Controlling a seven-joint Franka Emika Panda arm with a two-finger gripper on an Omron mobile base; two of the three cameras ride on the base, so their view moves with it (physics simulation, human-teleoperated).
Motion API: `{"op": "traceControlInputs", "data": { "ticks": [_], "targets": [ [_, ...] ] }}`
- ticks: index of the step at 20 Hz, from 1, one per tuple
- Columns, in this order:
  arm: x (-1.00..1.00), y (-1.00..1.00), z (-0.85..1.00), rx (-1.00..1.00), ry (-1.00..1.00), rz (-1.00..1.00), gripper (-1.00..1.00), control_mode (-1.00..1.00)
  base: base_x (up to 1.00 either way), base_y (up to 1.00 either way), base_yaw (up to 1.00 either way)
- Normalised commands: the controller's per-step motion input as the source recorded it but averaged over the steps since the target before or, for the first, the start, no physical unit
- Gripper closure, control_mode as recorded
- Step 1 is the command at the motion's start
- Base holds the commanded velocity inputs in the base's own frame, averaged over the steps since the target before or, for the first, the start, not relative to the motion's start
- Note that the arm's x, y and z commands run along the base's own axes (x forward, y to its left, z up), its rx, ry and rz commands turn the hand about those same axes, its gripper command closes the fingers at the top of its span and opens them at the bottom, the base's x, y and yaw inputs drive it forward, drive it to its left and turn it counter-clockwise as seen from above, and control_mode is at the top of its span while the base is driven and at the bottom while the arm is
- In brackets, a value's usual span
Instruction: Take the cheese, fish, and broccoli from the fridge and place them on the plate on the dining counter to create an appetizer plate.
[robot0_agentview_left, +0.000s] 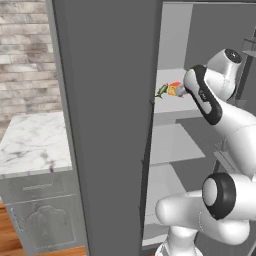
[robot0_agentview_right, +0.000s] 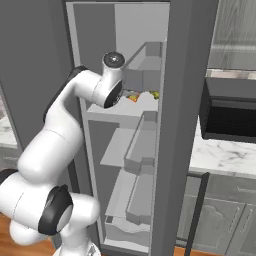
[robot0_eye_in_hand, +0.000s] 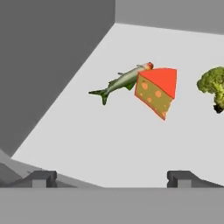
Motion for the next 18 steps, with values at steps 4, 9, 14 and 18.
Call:
{"op": "traceControlInputs", "data": {
  "ticks": [4,9,14,18],
  "targets": [
    [0.27,-0.10,-0.11,0.00,0.00,0.06,-1.00,-1.00,0.00,0.00,0.00],
    [0.20,-0.22,-0.15,0.00,0.00,0.07,-1.00,-1.00,0.00,0.00,0.00],
    [0.20,-0.12,-0.02,0.00,0.05,0.05,-1.00,-1.00,0.00,0.00,0.00],
    [0.29,0.00,-0.03,0.00,0.09,0.05,-1.00,-1.00,0.00,0.00,0.00]
  ]
}}
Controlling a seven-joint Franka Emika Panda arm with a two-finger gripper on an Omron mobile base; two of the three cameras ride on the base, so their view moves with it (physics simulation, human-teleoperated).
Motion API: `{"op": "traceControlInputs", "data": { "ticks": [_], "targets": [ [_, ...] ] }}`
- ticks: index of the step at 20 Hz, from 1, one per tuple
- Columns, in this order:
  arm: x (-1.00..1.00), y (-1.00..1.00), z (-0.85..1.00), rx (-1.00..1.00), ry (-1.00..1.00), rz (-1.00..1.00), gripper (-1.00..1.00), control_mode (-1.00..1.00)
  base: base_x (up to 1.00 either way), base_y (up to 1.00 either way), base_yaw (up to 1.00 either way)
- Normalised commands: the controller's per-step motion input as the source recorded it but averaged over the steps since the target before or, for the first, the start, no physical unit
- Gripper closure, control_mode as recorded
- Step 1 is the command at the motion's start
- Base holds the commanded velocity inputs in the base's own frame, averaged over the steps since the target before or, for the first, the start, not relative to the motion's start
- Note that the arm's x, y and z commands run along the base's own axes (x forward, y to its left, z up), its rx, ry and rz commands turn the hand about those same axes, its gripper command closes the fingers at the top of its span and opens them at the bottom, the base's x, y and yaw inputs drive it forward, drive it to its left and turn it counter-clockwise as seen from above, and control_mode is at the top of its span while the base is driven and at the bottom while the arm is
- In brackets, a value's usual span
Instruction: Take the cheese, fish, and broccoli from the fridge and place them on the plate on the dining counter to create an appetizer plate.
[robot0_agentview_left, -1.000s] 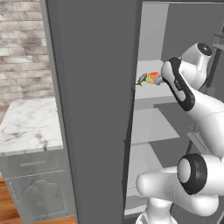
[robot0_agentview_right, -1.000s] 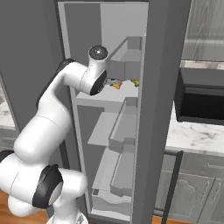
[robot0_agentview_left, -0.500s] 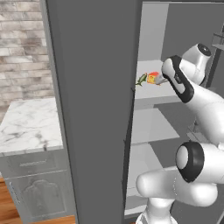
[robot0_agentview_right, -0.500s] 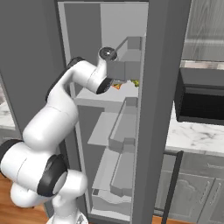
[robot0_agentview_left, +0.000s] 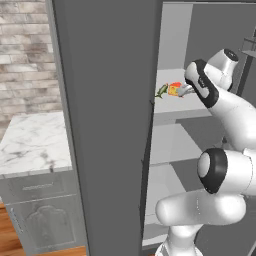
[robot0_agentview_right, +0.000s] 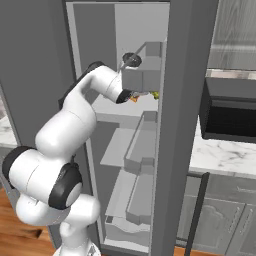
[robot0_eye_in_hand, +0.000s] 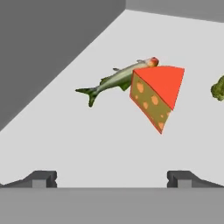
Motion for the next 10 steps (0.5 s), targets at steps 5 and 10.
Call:
{"op": "traceControlInputs", "data": {
  "ticks": [5,10],
  "targets": [
    [0.29,0.00,-0.12,0.00,0.03,0.07,-1.00,-1.00,0.00,0.00,0.00],
    [0.18,-0.06,-0.16,0.00,0.00,0.06,-1.00,-1.00,0.00,0.00,0.00]
  ]
}}
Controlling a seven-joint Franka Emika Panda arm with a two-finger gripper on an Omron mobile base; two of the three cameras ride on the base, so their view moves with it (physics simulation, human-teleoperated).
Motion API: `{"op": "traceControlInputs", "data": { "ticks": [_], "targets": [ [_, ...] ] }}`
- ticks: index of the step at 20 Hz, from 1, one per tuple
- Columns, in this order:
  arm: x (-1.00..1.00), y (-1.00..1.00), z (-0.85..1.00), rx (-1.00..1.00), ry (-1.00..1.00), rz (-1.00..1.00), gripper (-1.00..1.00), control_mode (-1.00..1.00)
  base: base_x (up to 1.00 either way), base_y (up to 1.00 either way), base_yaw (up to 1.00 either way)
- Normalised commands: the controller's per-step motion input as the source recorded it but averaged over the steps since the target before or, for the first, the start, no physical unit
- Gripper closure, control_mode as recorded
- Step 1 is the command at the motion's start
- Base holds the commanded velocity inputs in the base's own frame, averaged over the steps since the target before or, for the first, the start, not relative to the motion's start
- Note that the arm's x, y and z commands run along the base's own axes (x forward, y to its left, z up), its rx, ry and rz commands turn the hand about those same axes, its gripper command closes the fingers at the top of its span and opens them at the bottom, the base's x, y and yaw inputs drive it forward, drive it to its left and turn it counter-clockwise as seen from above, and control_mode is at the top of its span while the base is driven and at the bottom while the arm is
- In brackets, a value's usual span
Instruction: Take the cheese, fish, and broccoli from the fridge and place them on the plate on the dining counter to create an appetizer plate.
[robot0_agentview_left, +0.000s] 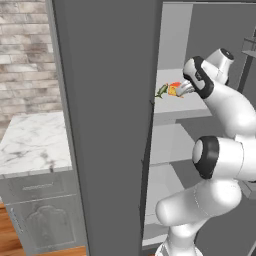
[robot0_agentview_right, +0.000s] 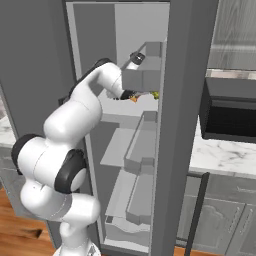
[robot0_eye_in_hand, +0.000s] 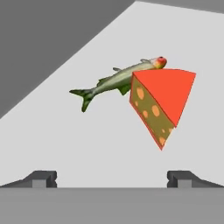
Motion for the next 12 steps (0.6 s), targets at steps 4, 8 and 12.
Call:
{"op": "traceControlInputs", "data": {
  "ticks": [4,8,12],
  "targets": [
    [0.26,-0.01,-0.16,0.00,0.00,0.05,-1.00,-1.00,0.00,0.00,0.00],
    [0.33,0.00,-0.17,-0.01,0.00,0.02,-1.00,-1.00,0.00,0.00,0.00],
    [0.33,-0.05,-0.15,-0.02,0.00,0.00,-1.00,-1.00,0.00,0.00,0.00]
  ]
}}
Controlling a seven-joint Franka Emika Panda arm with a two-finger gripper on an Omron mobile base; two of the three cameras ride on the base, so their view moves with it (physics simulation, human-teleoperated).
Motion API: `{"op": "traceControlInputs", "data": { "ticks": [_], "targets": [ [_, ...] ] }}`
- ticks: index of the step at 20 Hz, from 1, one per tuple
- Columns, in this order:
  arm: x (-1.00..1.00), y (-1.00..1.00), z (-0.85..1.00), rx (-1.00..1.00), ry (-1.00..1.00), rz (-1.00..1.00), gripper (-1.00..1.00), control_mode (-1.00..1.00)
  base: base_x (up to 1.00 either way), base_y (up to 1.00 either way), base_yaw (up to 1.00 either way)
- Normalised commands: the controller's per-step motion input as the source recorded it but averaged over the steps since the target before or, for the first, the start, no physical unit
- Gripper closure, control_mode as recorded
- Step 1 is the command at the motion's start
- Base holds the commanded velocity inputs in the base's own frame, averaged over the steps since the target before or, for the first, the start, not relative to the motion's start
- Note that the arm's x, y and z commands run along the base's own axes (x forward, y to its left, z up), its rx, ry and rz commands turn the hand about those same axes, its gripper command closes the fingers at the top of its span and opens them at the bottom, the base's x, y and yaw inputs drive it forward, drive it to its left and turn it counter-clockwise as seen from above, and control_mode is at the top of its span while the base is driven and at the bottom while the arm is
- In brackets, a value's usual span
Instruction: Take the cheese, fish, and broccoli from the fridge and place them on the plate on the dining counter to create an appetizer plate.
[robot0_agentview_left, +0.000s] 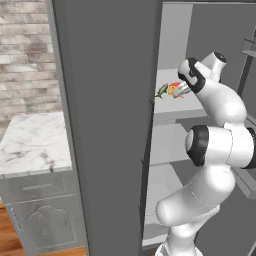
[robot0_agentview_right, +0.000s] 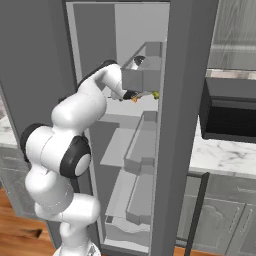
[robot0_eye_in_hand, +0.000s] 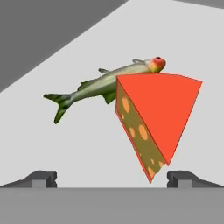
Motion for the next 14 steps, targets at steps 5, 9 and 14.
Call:
{"op": "traceControlInputs", "data": {
  "ticks": [5,9,14],
  "targets": [
    [0.33,-0.18,-0.07,-0.01,0.00,0.00,-1.00,-1.00,0.00,0.00,0.00],
    [0.39,-0.11,-0.04,0.00,0.00,0.00,-1.00,-1.00,0.00,0.00,0.00],
    [0.39,0.00,-0.06,0.00,0.00,0.00,-1.00,-1.00,0.00,0.00,0.00]
  ]
}}
